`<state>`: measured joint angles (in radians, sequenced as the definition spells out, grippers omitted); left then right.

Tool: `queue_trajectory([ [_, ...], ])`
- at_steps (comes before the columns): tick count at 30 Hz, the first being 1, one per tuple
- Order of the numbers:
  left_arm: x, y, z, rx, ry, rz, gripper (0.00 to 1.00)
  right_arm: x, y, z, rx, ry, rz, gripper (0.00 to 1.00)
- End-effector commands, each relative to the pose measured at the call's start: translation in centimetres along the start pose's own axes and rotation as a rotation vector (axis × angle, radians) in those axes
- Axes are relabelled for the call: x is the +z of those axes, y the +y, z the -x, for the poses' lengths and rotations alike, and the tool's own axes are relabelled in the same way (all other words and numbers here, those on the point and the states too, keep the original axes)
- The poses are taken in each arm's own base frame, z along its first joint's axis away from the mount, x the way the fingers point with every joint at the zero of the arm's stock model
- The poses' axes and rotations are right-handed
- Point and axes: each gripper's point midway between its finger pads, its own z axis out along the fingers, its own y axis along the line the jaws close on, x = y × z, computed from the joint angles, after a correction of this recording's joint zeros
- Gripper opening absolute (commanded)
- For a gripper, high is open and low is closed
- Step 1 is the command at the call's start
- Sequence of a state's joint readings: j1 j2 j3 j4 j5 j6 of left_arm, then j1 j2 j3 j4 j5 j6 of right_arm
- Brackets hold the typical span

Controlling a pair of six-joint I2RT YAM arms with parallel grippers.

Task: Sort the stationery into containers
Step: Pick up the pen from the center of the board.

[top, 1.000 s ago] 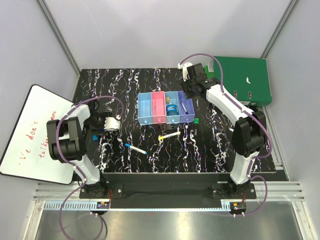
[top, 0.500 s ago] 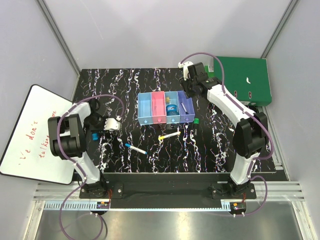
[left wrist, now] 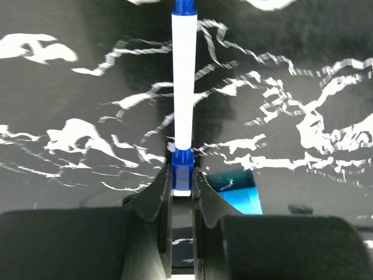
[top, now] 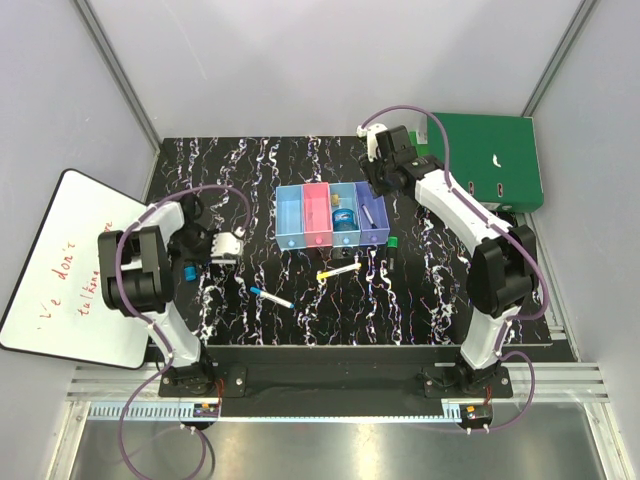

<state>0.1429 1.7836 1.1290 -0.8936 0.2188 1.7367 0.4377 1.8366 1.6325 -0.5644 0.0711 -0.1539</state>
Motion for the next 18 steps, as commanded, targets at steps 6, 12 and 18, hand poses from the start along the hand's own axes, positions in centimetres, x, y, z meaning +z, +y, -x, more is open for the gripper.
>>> queue_trajectory([
  [6, -8.9, 7.1, 8.9, -0.212, -0.389, 0.309, 0.00, -3.7, -0.9, 3.4, 0.087, -0.125, -0.035, 0.51],
  [12, -13.8, 5.7, 17.1, -0.298, -0.698, 0.282, 0.00, -5.1, 0.4, 5.2, 0.091, -0.162, 0.055, 0.64],
  [18, -17.4, 3.3, 26.4, -0.269, -0.921, 0.151, 0.00, -7.6, 3.7, 7.4, -0.022, -0.220, 0.275, 0.77],
])
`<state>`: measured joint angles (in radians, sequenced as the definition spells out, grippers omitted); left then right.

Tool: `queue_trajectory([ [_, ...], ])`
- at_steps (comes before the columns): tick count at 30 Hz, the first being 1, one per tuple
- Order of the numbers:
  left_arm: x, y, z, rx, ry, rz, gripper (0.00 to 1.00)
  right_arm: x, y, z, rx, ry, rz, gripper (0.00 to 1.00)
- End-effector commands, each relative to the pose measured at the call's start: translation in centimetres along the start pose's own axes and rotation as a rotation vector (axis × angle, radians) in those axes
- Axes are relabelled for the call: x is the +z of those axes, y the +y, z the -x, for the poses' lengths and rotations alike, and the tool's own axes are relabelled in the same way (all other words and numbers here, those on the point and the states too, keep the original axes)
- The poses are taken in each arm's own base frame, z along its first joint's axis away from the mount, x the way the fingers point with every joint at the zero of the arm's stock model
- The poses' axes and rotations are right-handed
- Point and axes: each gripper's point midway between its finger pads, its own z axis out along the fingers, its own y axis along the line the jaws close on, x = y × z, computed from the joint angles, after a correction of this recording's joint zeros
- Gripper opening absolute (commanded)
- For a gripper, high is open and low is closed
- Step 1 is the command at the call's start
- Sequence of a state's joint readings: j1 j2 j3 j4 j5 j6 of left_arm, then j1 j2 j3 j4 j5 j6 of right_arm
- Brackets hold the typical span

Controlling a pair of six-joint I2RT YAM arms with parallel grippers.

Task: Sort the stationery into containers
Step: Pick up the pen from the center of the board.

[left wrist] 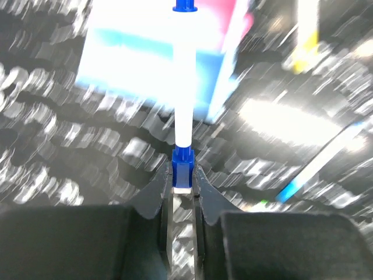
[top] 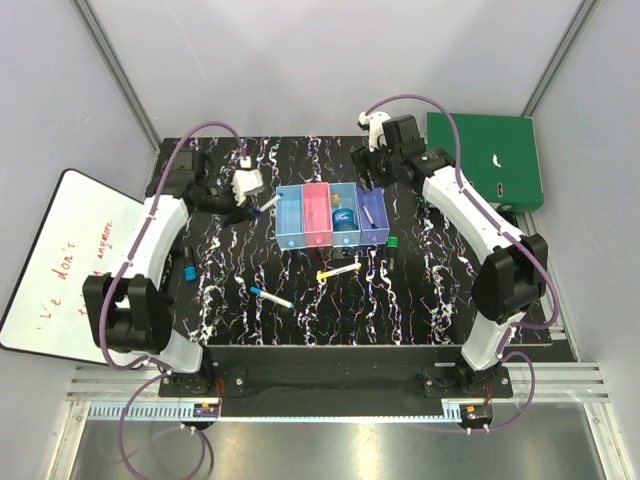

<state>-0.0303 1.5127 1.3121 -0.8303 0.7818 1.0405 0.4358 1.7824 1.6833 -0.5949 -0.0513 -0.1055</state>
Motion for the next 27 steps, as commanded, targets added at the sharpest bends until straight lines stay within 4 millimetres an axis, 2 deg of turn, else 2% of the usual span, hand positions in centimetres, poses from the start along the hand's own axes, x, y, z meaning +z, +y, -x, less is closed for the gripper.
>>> queue_trajectory([
  [1, 0.6, -3.2, 9.6, -0.080, -0.270, -0.133, 0.00, -4.2, 3.2, 5.0, -0.090, -0.140, 0.197, 0.78],
  [2, 1.0, -3.9, 10.8, -0.148, -0.287, -0.158, 0.00, -5.1, 4.5, 5.8, -0.106, -0.163, 0.268, 0.80],
  [3, 1.1, -3.0, 12.3, -0.122, -0.336, -0.138, 0.00, -5.5, 5.0, 5.9, -0.117, -0.166, 0.301, 0.84],
  [4, 1.4, -2.7, 13.0, -0.142, -0.357, -0.134, 0.00, -6.2, 5.6, 6.2, -0.124, -0.180, 0.335, 0.85],
  [5, 1.7, -2.6, 13.8, -0.219, -0.373, -0.142, 0.00, -6.9, 6.6, 6.7, -0.135, -0.197, 0.394, 0.86],
  [6, 1.8, -1.2, 15.1, -0.197, -0.419, -0.100, 0.00, -7.3, 6.9, 6.7, -0.138, -0.200, 0.413, 0.88],
  [7, 2.3, -0.6, 15.4, -0.273, -0.431, -0.100, 0.00, -7.7, 7.2, 6.9, -0.138, -0.208, 0.427, 0.89],
  [9, 2.5, 1.1, 16.7, -0.279, -0.475, -0.053, 0.00, -8.5, 7.8, 7.1, -0.142, -0.218, 0.464, 0.89],
  [12, 3.4, 2.2, 17.7, -0.315, -0.498, -0.046, 0.00, -9.6, 8.5, 7.2, -0.127, -0.227, 0.504, 0.88],
  [15, 4.9, 2.4, 18.7, -0.330, -0.511, -0.065, 0.00, -10.1, 9.6, 7.5, -0.117, -0.233, 0.544, 0.84],
  [19, 6.4, 0.7, 20.7, -0.349, -0.528, -0.124, 0.00, -10.3, 10.1, 8.7, -0.130, -0.259, 0.546, 0.82],
  [27, 6.8, -0.7, 24.3, -0.335, -0.597, -0.185, 0.00, -9.8, 10.0, 10.3, -0.145, -0.294, 0.518, 0.81],
])
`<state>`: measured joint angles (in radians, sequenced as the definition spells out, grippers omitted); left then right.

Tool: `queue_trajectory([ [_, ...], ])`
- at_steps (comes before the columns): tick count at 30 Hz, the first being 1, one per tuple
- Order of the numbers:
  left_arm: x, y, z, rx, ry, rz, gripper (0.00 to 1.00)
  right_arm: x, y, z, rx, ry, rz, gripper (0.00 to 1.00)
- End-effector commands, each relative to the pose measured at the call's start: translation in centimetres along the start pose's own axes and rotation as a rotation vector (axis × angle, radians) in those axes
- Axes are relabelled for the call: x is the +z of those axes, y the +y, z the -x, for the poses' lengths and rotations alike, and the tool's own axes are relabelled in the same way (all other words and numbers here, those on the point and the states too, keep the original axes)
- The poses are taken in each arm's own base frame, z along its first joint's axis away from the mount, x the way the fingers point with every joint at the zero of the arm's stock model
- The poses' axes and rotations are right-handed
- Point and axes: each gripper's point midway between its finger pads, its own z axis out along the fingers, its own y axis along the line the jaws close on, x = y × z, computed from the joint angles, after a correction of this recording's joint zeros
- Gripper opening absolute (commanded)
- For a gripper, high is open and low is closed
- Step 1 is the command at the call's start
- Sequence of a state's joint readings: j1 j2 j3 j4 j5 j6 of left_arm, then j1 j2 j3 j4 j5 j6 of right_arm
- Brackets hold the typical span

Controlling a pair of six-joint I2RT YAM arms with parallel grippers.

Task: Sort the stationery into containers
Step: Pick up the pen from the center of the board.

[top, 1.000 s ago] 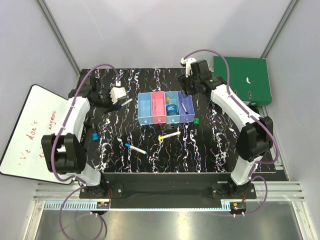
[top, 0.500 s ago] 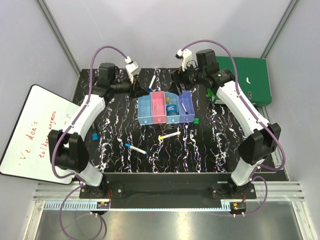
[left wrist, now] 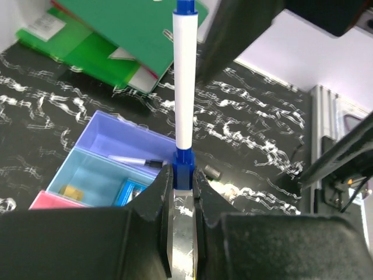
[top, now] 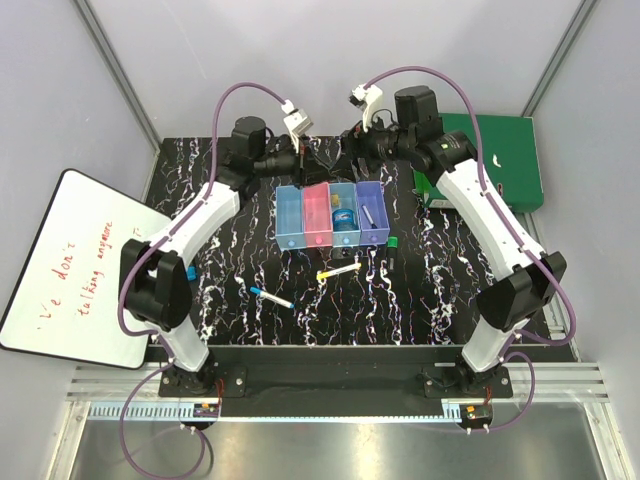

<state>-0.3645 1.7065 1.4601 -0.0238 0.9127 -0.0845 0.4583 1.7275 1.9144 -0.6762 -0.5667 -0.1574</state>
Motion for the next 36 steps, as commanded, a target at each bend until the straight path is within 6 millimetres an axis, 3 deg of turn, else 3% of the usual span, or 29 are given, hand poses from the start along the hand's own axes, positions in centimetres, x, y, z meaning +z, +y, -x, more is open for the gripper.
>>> queue_trajectory([
  [1, 0.6, -1.6, 4.7, 0.052, -0.111, -0.040, 0.00, 0.1, 0.3, 2.1, -0.033, -0.052, 0.000, 0.80],
  [4, 0.9, -2.5, 5.6, 0.045, -0.132, -0.063, 0.00, 0.0, 0.2, 2.1, -0.031, -0.054, -0.009, 0.78],
  [11, 1.1, -4.3, 5.6, 0.021, -0.135, -0.116, 0.00, -0.3, -0.9, 2.8, -0.059, -0.070, -0.075, 0.77],
  [24, 0.6, -3.8, 0.8, 0.030, -0.024, -0.093, 0.00, -0.8, -1.2, 4.6, -0.085, -0.108, -0.103, 0.75],
  [29, 0.6, -4.1, 1.3, 0.028, -0.035, -0.099, 0.00, -0.6, -1.4, 4.6, -0.085, -0.108, -0.105, 0.68],
  [36, 0.4, -4.5, 2.7, 0.033, -0.066, -0.107, 0.00, -0.5, -2.2, 4.2, -0.077, -0.099, -0.144, 0.68],
])
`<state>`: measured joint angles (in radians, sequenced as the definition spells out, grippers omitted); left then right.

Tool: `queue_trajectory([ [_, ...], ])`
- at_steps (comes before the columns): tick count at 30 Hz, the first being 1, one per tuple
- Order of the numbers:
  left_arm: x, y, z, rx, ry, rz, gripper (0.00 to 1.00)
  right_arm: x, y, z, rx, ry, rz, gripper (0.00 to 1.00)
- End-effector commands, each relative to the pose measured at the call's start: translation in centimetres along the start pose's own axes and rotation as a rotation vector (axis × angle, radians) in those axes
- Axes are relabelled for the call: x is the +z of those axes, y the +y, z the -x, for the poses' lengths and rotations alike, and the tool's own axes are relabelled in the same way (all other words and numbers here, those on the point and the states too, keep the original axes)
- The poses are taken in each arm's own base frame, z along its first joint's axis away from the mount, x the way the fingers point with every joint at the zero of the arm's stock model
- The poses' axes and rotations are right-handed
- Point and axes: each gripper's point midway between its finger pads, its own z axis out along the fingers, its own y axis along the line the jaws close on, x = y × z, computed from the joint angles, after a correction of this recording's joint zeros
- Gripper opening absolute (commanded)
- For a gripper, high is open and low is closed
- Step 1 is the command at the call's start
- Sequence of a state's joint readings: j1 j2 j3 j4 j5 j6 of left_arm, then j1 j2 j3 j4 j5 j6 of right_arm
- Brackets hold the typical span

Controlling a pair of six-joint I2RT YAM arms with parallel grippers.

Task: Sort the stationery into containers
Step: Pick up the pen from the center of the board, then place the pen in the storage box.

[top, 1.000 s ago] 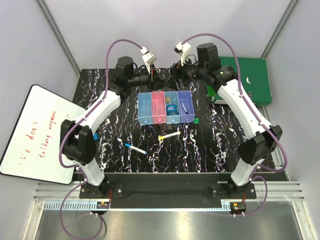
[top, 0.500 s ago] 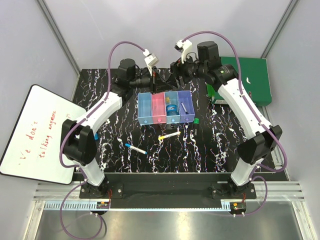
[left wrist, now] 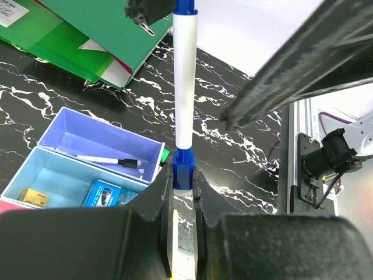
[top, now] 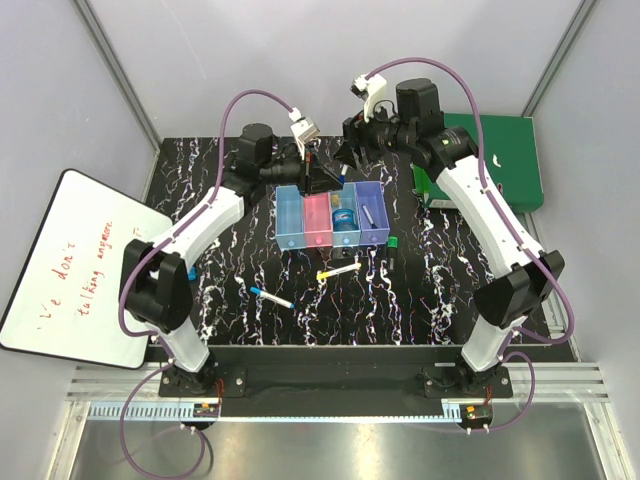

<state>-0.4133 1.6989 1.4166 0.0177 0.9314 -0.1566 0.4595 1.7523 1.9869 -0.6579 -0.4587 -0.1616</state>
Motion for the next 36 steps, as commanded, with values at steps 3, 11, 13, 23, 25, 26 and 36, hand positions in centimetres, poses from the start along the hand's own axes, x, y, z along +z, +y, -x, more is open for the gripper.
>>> queue_trajectory([
  [3, -0.9, -2.5, 4.1, 0.090, -0.086, -0.052, 0.00, 0.0, -0.4, 1.8, -0.037, -0.052, -0.038, 0.68],
  [11, -0.9, -2.8, 4.6, 0.100, -0.094, -0.060, 0.00, 0.2, -0.6, 1.9, -0.037, -0.055, -0.046, 0.48],
  [13, -0.9, -2.8, 4.6, 0.101, -0.094, -0.063, 0.00, 0.3, -0.7, 1.9, -0.034, -0.055, -0.046, 0.42],
  [23, -0.7, -2.6, 5.1, 0.099, -0.098, -0.059, 0.09, 0.5, -0.7, 2.3, -0.032, -0.067, -0.044, 0.12],
  [25, -0.7, -2.6, 5.3, 0.098, -0.099, -0.061, 0.32, 0.5, -0.8, 2.5, -0.032, -0.069, -0.044, 0.10],
  [26, -0.7, -2.7, 5.3, 0.099, -0.100, -0.063, 0.40, 0.6, -0.8, 2.5, -0.032, -0.071, -0.044, 0.10],
  [36, -1.2, -3.7, 4.0, 0.089, -0.046, -0.102, 0.74, 0.9, -1.6, 2.0, -0.042, -0.057, -0.085, 0.10],
])
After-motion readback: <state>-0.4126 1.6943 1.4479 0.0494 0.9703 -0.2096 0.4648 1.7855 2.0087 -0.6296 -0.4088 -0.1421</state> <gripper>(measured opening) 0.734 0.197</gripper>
